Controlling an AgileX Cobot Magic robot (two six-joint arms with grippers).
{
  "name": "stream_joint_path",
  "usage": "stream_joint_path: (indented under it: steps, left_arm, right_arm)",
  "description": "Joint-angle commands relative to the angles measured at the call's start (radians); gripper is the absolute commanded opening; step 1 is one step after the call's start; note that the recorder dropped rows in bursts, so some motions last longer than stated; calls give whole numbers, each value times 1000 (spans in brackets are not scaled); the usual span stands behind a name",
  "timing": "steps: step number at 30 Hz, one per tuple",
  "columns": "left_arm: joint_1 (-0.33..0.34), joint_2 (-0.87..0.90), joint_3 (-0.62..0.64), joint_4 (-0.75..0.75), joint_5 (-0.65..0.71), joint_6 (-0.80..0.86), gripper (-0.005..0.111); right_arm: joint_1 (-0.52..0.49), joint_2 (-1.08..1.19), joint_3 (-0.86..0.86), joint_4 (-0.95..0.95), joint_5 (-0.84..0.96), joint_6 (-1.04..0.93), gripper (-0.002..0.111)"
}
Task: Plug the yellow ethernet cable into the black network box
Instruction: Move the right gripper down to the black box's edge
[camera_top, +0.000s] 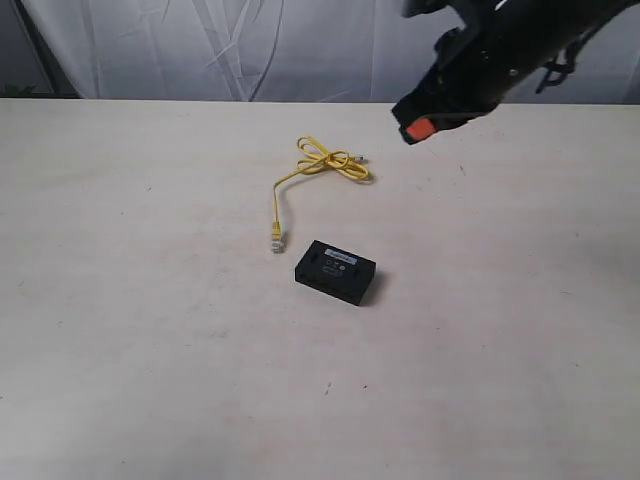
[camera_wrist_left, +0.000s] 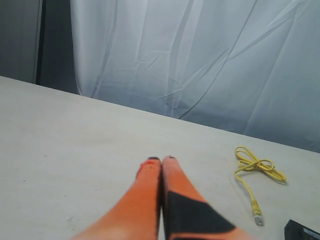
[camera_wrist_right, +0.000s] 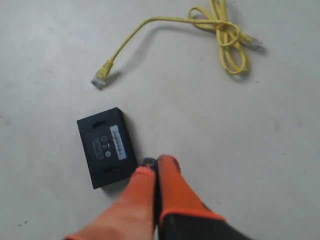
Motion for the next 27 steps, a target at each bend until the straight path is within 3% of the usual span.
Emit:
stream_joint_path:
  steps: [1, 13, 27]
  left_arm:
    - [4, -6, 5, 11, -13, 0, 0]
    - [4, -6, 5, 11, -12, 0, 0]
    - [4, -6, 5, 11, -12, 0, 0]
  right_arm:
    - [66, 124, -115, -2, 35, -13, -1]
    - [219, 381, -330, -56, 92, -13, -1]
    - [265, 483, -341, -61, 89, -13, -1]
